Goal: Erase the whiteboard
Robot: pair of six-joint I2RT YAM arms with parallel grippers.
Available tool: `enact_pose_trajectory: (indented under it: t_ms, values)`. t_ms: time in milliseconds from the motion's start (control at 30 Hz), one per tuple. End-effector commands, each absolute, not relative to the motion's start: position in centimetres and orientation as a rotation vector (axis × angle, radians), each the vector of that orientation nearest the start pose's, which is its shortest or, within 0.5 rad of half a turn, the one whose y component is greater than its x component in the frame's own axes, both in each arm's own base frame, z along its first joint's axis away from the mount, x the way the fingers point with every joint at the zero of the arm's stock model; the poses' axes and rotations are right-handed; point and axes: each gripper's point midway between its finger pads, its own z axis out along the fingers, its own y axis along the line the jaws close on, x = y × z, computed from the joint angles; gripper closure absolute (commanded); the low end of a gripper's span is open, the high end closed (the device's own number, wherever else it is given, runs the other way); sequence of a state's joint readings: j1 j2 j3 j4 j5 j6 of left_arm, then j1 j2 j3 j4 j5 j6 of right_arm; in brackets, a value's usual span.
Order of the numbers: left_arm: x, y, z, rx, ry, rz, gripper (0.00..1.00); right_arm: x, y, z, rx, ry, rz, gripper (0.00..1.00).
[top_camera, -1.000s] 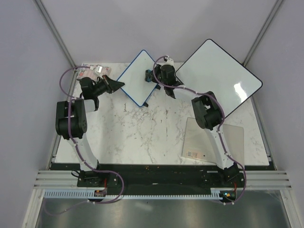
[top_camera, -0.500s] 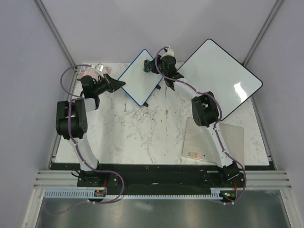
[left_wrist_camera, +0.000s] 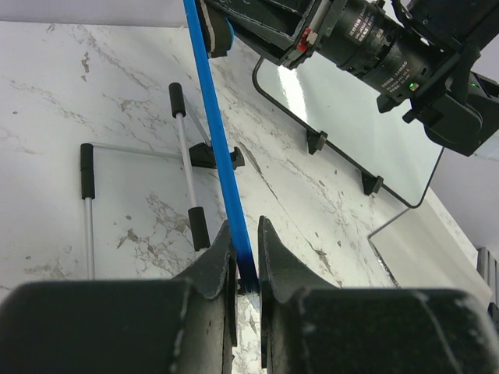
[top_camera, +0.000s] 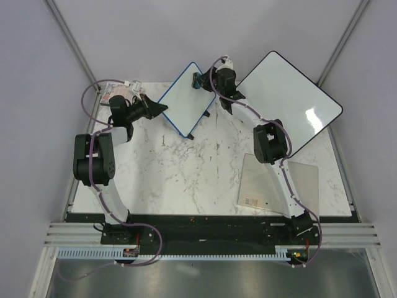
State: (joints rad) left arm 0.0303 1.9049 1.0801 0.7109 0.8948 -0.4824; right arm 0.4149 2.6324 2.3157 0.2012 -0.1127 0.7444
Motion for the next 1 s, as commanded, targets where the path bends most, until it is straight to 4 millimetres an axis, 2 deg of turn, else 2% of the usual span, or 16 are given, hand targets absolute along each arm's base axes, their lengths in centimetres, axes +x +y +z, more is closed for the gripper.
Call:
enact_pose_trajectory:
  t_ms: [0, 100, 233, 400, 467, 533, 567, 633, 667, 700, 767, 967]
  values:
    - [42.1, -18.8, 13.7, 0.549, 1.808, -1.325, 0.98, 67.1, 32.9, 16.3, 0.239, 1.752, 0.955, 1.00]
    - [41.9, -18.9, 13.6, 0.553, 1.811, -1.326, 0.98, 66.8, 33.0, 16.4, 0.229, 1.753, 0.976, 1.00]
    - [42.0, -18.9, 13.9, 0.546, 1.810, -1.322, 0.98, 65.6, 34.2, 15.9, 0.188, 1.779, 1.015, 1.00]
    - [41.7, -18.9, 15.3, 0.547, 1.787, -1.331, 0.98, 64.1, 35.1, 15.2, 0.138, 1.806, 1.009, 1.00]
    - [41.5, -18.8, 16.1, 0.533, 1.772, -1.340, 0.98, 63.6, 35.3, 16.0, 0.124, 1.793, 1.022, 1.00]
    - [41.2, -18.4, 16.5, 0.509, 1.766, -1.355, 0.98, 63.1, 35.6, 15.8, 0.111, 1.800, 1.029, 1.00]
    - [41.0, -18.3, 16.9, 0.505, 1.762, -1.355, 0.98, 62.6, 35.9, 16.4, 0.098, 1.797, 1.044, 1.00]
    - [40.7, -18.1, 17.0, 0.501, 1.762, -1.346, 0.98, 61.6, 36.3, 15.7, 0.092, 1.813, 1.068, 1.00]
    - [40.7, -18.0, 17.1, 0.494, 1.766, -1.342, 0.98, 61.0, 36.5, 16.3, 0.089, 1.805, 1.083, 1.00]
    - [40.5, -18.1, 17.3, 0.493, 1.767, -1.343, 0.98, 60.5, 36.6, 15.4, 0.100, 1.819, 1.086, 1.00]
    - [40.3, -18.0, 17.5, 0.475, 1.768, -1.354, 0.98, 59.6, 37.2, 15.7, 0.091, 1.823, 1.086, 1.00]
    - [39.2, -17.9, 18.0, 0.449, 1.769, -1.378, 0.98, 56.7, 39.6, 14.6, 0.028, 1.871, 1.095, 1.00]
